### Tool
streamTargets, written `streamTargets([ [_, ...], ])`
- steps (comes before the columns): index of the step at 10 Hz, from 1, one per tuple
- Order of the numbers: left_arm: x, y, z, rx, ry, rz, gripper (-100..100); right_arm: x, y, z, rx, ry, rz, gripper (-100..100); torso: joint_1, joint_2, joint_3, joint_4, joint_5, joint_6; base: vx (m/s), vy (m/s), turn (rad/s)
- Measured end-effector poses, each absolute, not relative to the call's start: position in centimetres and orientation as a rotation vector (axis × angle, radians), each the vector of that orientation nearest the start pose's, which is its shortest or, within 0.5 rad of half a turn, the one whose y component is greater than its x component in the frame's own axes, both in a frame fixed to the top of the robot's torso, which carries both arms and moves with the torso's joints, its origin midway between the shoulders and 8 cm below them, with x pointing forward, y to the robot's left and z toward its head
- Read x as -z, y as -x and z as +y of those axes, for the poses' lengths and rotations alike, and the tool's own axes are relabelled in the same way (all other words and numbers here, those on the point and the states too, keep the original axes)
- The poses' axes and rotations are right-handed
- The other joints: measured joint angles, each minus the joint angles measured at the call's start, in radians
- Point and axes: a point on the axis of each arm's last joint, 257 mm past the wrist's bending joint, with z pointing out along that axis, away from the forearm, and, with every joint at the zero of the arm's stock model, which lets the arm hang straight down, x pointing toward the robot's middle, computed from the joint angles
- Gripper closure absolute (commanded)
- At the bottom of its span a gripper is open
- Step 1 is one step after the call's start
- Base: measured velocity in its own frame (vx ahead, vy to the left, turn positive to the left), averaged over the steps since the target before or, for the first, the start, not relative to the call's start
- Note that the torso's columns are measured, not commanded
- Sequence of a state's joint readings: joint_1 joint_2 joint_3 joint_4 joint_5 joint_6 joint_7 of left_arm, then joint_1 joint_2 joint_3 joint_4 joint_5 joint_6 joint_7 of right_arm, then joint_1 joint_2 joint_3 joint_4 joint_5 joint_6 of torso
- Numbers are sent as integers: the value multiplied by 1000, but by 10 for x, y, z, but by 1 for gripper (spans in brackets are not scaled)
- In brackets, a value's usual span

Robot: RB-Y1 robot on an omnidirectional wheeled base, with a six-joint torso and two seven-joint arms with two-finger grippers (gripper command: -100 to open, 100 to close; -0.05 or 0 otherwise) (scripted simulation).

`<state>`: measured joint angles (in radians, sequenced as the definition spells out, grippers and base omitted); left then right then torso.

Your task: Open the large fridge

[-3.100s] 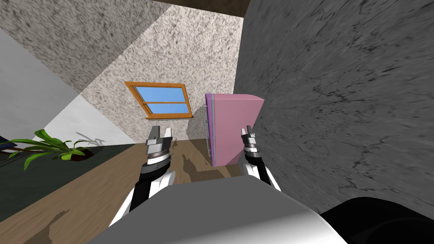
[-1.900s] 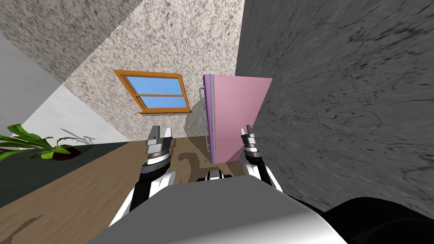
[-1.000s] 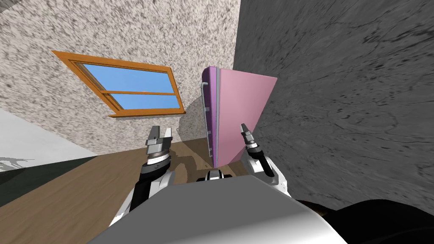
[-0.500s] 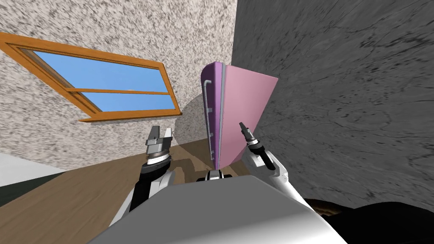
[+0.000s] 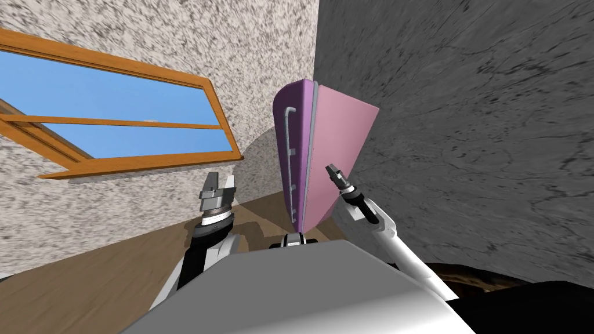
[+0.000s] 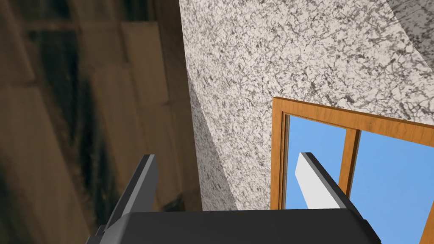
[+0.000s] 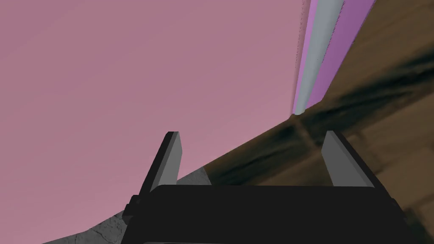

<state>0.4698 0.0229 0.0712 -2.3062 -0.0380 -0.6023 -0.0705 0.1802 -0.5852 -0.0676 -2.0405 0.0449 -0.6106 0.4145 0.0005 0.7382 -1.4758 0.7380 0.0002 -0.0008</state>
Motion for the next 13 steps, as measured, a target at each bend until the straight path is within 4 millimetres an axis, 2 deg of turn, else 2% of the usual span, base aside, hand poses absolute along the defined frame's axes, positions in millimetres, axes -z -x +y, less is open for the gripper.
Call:
streamTargets([
  [2,-64,-319,284,1186,457,557,0,-62,-398,-239,-776,233,878,-100,-3,0,0,0,-1,1,63,120,-129],
  [13,-64,-319,284,1186,457,557,0,-101,-426,-259,-405,590,831,-100,18,-8,-8,2,12,-12,39,134,-148],
])
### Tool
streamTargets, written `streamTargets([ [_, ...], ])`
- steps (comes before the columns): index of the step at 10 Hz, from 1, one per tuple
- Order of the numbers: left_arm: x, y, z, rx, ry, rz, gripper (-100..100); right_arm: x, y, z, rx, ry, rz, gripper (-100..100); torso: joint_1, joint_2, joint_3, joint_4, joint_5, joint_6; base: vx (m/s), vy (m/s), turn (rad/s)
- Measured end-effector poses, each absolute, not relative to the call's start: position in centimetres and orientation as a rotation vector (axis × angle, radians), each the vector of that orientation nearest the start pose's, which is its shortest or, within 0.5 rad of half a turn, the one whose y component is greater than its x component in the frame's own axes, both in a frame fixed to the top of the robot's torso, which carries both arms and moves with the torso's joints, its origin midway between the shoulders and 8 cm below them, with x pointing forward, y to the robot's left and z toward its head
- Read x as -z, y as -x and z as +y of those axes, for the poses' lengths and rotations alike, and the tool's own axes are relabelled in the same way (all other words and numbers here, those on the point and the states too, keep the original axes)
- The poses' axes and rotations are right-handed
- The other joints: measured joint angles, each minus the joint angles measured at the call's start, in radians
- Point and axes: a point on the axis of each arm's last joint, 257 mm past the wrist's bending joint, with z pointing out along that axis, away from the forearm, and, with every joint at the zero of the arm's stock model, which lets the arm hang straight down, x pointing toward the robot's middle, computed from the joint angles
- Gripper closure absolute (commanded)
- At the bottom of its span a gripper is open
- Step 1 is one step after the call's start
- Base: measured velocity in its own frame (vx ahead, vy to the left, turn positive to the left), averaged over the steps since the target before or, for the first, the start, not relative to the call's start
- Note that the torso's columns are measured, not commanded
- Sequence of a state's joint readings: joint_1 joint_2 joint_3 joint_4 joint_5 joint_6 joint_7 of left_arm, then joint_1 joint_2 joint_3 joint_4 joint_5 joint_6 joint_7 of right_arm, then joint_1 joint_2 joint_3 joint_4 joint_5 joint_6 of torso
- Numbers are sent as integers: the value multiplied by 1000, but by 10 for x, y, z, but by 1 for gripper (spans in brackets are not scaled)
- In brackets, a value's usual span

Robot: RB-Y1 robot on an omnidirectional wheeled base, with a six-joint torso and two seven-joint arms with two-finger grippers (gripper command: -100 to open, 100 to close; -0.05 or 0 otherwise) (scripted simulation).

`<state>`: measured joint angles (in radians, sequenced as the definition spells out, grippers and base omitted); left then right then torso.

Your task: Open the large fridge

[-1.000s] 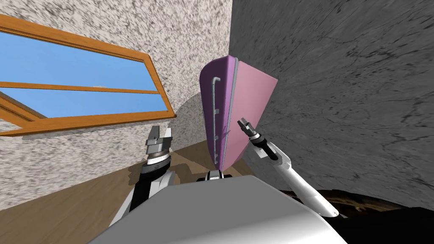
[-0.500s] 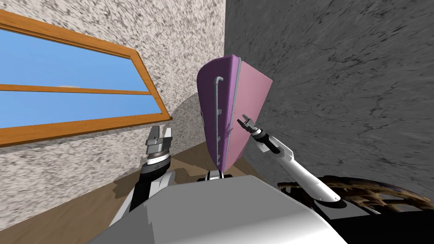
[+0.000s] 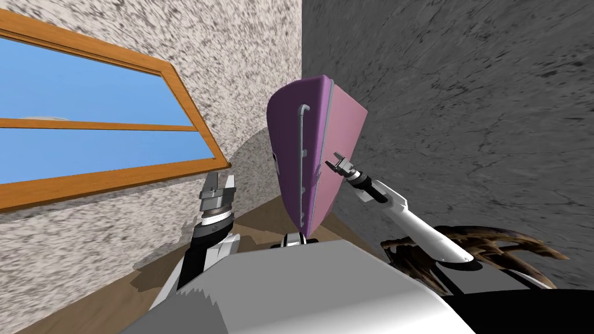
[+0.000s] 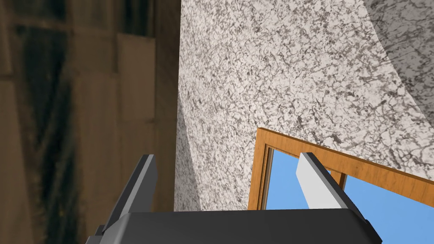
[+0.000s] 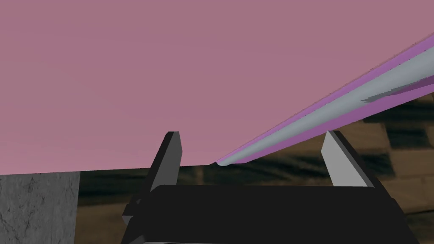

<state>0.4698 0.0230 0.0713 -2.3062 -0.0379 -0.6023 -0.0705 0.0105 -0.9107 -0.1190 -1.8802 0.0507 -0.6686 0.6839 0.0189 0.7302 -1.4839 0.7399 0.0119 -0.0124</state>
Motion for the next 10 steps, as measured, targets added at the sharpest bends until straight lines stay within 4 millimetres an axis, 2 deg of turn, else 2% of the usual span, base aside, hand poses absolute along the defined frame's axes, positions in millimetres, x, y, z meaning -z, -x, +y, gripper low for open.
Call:
streamTargets([
  [5,-64,-319,284,1186,457,557,0,-127,-438,-272,-224,733,783,-100,10,-2,-2,0,4,-3,17,128,-122],
  [10,-64,-319,284,1186,457,557,0,-154,-447,-284,-56,854,724,-100,6,-11,-10,-4,3,-5,15,125,-125],
])
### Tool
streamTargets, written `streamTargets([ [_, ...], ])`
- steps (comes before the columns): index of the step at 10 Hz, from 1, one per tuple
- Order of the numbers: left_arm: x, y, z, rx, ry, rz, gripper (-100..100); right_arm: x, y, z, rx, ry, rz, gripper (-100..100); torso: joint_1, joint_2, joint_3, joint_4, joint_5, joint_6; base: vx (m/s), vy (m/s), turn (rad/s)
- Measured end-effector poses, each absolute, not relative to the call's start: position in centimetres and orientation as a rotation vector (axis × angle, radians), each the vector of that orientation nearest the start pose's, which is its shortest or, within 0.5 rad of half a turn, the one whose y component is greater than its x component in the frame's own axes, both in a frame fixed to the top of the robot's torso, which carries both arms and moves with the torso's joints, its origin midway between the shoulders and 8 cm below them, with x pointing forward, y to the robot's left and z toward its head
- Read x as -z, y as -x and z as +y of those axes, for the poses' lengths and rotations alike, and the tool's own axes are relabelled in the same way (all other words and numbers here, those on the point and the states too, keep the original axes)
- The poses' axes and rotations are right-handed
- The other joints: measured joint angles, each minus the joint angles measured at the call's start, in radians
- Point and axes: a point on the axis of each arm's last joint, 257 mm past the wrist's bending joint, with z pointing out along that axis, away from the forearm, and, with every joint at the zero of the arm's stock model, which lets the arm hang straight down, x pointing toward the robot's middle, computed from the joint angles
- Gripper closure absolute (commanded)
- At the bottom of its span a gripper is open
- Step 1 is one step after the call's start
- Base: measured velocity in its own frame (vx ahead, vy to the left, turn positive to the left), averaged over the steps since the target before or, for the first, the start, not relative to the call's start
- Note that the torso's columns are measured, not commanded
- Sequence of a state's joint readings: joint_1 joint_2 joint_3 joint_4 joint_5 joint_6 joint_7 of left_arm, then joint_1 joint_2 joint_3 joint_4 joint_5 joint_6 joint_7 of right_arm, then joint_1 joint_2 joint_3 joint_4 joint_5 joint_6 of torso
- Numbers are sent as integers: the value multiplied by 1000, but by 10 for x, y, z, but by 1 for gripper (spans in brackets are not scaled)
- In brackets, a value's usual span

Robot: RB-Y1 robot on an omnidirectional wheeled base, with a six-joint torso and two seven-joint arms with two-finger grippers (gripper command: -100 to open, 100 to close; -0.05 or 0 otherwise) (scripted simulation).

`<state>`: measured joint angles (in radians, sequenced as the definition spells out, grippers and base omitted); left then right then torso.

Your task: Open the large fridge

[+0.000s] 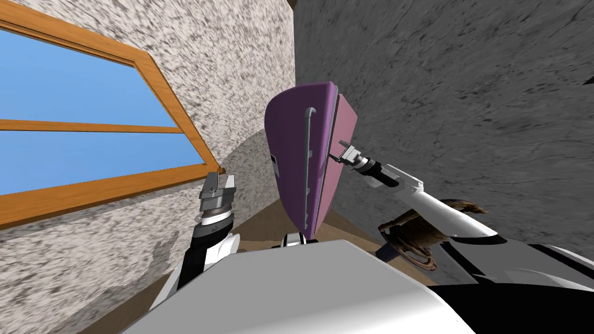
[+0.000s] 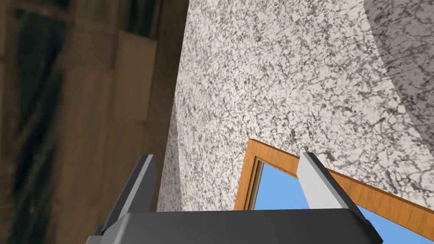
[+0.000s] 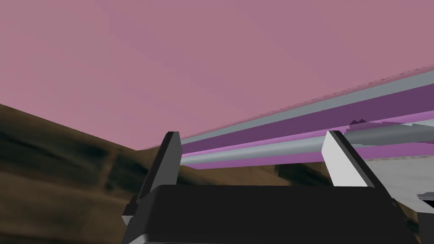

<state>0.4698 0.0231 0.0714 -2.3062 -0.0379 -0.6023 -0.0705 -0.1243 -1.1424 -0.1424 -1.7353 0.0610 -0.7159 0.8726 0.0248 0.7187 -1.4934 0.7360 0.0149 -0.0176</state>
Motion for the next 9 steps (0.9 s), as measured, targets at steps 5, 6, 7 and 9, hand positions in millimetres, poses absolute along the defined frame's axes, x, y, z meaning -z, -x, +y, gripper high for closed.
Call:
streamTargets([
  [5,-64,-319,284,1186,457,557,0,-184,-450,-298,88,935,673,-100,3,2,2,0,1,0,9,84,-91],
  [6,-64,-319,284,1186,457,557,0,-192,-452,-299,130,958,656,-100,6,2,2,1,2,0,2,180,-183],
  [7,-64,-319,284,1186,457,557,0,-208,-453,-307,189,979,634,-100,7,5,4,1,3,1,16,224,-213],
  [9,-64,-319,284,1186,457,557,0,-224,-455,-312,277,1025,599,-100,9,5,2,2,7,-5,-6,128,-87],
])
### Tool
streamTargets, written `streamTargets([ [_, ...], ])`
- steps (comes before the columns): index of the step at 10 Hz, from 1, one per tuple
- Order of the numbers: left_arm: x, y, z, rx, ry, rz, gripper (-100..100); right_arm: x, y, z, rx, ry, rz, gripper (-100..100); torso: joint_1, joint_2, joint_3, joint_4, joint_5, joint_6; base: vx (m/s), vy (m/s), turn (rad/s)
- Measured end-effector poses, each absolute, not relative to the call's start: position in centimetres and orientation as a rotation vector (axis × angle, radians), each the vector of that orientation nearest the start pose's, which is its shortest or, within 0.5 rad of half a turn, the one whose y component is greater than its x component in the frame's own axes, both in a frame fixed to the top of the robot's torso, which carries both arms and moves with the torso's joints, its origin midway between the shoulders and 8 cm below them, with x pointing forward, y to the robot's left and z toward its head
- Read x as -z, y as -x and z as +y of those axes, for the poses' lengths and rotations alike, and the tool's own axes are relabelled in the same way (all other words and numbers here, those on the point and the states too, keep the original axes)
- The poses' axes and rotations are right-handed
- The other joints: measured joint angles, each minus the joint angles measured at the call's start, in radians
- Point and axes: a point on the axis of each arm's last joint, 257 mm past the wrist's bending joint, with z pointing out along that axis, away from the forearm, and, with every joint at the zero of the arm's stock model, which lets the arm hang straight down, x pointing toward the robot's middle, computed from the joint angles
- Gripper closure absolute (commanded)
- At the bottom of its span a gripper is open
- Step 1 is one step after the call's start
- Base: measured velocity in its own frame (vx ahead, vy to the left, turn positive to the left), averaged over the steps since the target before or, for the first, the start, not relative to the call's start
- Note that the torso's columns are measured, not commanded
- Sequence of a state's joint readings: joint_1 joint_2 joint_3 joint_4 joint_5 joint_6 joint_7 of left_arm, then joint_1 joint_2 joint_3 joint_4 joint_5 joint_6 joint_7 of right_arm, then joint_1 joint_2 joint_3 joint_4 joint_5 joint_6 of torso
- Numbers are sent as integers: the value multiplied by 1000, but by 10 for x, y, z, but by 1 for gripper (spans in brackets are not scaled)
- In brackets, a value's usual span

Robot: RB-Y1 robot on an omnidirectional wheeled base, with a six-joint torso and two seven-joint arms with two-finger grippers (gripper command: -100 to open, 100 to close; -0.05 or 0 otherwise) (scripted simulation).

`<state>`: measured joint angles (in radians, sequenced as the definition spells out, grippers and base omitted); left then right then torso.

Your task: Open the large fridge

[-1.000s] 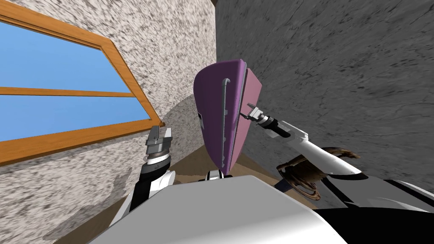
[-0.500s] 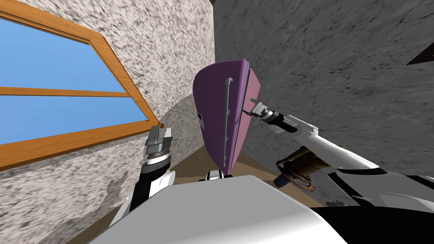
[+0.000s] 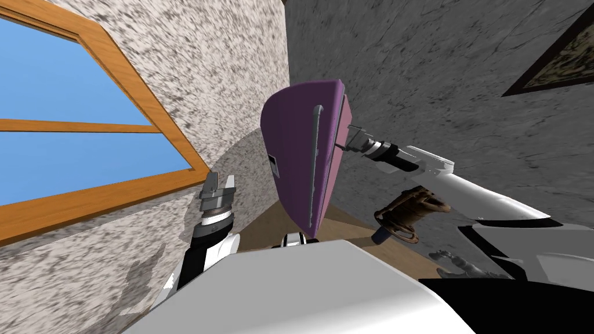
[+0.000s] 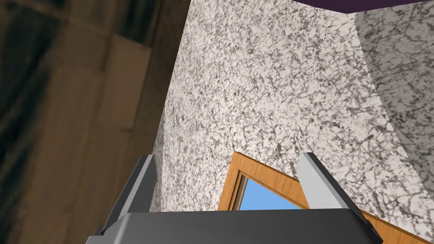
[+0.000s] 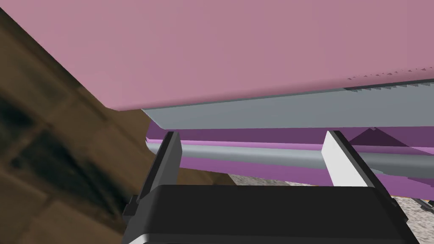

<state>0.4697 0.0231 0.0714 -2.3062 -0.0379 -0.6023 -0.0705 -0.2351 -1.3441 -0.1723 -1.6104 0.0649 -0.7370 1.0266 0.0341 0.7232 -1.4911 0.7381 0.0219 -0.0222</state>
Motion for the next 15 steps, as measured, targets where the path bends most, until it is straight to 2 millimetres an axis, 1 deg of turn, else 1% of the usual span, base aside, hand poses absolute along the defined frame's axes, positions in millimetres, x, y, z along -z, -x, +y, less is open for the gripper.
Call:
streamTargets([
  [2,-64,-319,284,1186,457,557,0,-245,-452,-319,367,1063,554,-100,-2,1,2,-1,-3,5,-23,129,-111],
  [5,-64,-319,284,1186,457,557,0,-275,-447,-320,461,1101,503,-100,-7,0,1,-3,-5,7,-1,109,-100],
  [7,-64,-319,284,1186,456,557,0,-293,-447,-327,532,1125,469,-100,-9,1,2,-2,-6,7,1,90,-76],
  [8,-64,-319,284,1186,456,557,0,-297,-444,-328,555,1136,455,-100,-10,1,2,-2,-6,7,-12,12,-84],
  [9,-64,-319,284,1186,456,557,0,-295,-444,-328,557,1139,456,-100,-14,2,3,-3,-8,9,-110,-61,268],
  [10,-64,-319,284,1186,456,557,0,-294,-452,-340,579,1135,477,-100,-17,2,2,-5,-9,5,-231,-105,337],
  [11,-64,-319,284,1186,456,557,0,-294,-459,-357,621,1122,503,-100,-19,6,6,-4,-12,10,-178,-95,277],
  [12,-64,-319,284,1186,456,557,0,-294,-462,-364,644,1115,517,-100,-21,6,8,-3,-14,14,-140,-88,343],
  [14,-64,-319,284,1186,456,558,0,-293,-469,-381,693,1102,552,-100,-21,3,6,-3,-14,15,-120,-46,304],
  [15,-64,-319,284,1186,456,557,0,-293,-473,-394,722,1093,570,-100,-21,4,6,-4,-14,12,-118,-39,266],
])
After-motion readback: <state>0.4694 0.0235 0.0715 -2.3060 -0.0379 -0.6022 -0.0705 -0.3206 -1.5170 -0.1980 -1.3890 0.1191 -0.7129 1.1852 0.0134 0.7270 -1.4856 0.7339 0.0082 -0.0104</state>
